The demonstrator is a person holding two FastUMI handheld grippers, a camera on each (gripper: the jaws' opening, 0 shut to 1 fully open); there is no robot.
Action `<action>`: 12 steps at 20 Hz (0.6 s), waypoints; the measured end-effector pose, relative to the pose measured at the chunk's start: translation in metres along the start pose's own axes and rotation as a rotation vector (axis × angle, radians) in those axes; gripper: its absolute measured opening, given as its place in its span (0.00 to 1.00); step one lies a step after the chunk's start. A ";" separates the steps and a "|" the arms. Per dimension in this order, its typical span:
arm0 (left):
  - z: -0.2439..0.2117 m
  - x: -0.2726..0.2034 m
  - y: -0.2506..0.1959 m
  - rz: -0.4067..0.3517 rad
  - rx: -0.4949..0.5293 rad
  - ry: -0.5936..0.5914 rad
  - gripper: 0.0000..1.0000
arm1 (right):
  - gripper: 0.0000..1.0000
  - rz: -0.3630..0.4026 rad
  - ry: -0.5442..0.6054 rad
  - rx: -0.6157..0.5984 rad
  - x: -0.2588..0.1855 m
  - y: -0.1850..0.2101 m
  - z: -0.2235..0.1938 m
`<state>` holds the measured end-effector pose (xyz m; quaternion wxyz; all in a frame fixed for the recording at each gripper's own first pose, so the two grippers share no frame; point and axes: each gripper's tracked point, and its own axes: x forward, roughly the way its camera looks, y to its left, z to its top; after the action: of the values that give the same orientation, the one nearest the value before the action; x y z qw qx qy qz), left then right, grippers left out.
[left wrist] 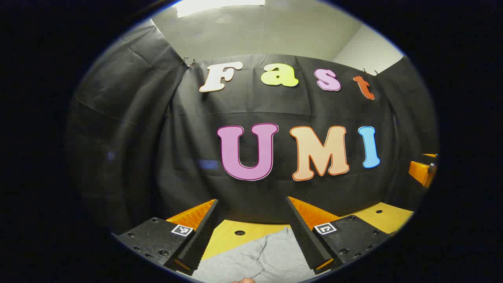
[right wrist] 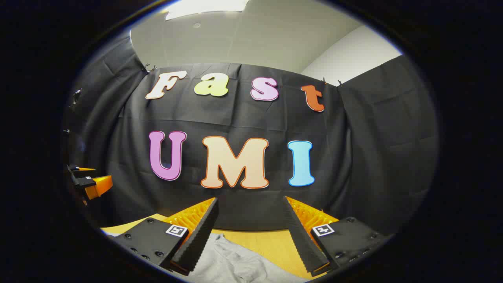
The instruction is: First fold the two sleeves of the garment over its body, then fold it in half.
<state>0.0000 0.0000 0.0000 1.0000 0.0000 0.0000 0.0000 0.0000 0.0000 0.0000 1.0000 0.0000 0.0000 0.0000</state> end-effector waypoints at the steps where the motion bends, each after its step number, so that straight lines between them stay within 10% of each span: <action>1: -0.001 0.000 0.002 0.004 0.001 0.002 0.96 | 0.99 0.005 0.003 0.002 0.001 0.003 -0.001; 12: -0.005 0.006 0.010 0.010 0.018 0.010 0.99 | 0.96 0.026 0.023 0.001 0.007 0.012 -0.007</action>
<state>0.0061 0.0103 -0.0055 0.9999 0.0088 0.0048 0.0049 0.0070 0.0117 -0.0073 0.9998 0.0007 0.0116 0.0129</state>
